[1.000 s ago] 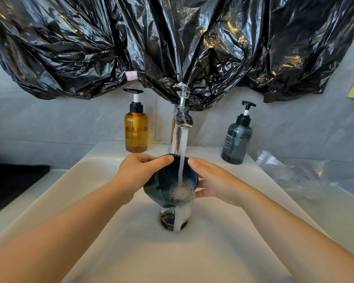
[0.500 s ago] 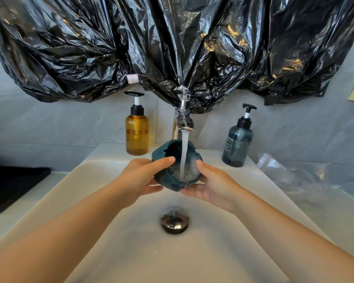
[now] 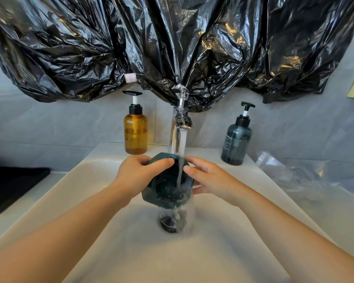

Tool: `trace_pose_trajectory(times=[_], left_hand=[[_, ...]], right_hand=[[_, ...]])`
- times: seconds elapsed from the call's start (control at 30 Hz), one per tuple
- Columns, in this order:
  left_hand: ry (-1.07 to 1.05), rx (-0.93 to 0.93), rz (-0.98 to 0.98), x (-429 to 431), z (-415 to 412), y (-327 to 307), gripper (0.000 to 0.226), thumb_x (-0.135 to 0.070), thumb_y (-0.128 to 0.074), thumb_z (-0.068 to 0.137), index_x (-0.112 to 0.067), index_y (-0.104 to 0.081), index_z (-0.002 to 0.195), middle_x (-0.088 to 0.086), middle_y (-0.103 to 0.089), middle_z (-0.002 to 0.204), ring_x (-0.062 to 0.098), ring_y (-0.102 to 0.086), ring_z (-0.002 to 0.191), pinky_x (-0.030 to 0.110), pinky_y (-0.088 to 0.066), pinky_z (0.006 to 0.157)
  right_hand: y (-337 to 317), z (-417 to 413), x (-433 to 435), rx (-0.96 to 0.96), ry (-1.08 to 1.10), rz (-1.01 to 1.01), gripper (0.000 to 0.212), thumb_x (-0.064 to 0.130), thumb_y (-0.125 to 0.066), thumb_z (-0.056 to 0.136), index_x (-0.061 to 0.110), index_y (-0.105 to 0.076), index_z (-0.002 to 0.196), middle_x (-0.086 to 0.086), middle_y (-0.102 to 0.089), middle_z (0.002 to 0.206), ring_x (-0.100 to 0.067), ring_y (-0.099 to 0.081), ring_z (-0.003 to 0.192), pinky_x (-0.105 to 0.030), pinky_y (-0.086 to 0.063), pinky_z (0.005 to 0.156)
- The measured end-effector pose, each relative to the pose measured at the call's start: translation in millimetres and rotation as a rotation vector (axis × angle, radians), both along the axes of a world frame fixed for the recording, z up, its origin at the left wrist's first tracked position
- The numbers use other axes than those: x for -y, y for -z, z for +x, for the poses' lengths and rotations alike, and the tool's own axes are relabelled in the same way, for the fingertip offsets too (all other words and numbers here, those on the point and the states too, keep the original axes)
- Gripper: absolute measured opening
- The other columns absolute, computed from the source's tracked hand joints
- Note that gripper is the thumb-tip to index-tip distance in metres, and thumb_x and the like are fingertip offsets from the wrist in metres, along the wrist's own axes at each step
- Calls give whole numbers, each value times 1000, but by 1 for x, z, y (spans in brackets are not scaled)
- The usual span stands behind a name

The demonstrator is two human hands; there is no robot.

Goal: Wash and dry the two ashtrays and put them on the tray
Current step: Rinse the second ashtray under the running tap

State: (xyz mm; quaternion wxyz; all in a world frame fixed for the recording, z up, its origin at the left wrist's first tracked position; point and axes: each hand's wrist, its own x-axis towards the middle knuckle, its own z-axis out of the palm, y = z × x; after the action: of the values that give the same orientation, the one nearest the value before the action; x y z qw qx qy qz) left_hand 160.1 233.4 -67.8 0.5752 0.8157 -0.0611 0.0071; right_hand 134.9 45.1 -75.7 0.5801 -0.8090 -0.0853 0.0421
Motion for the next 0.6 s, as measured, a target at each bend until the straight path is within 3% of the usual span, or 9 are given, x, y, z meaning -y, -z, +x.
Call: trace_pose_trajectory(times=[0.17,0.3,0.37,0.47,0.6], left_hand=[[34,-62,-36,-2,2,-2,40,-55,-70,75,-17,-69,89,1,-68,89,17,-61,85,26,-51,65],[45,-77,-18,0,1,-2,39,-54,-69,75,-19,-66,91,-2,-65,88,14,-57,81,23,-47,61],[30,-70,-41,-2,4,0,41,-56,-71,72,-20,-67,93,0,-67,91,16,-60,85,30,-53,71],[63,-117,-160,-6,5,-3,48,-55,-71,72,-17,-67,101,6,-71,98,26,-65,96,42,-55,88],[159,-232,-252,-6,6,-5,42,-42,-70,80,-13,-60,107,9,-69,105,27,-64,99,41,-56,85]], right_hand=[[-2,-3,6,-177,-69,84,40,39,-51,96,22,-55,132,-9,-65,125,-28,-64,112,-44,-55,93],[4,-2,7,-273,-99,153,43,40,-55,93,16,-56,129,-10,-64,127,-30,-65,111,-47,-50,99],[8,0,5,-291,-90,227,42,35,-55,94,12,-56,130,-14,-62,128,-32,-65,109,-49,-50,99],[10,2,4,-295,-40,313,39,32,-52,97,9,-56,128,-17,-62,126,-33,-68,101,-46,-53,94],[8,1,5,-327,29,507,35,30,-49,99,8,-57,125,-17,-61,124,-32,-71,95,-39,-59,80]])
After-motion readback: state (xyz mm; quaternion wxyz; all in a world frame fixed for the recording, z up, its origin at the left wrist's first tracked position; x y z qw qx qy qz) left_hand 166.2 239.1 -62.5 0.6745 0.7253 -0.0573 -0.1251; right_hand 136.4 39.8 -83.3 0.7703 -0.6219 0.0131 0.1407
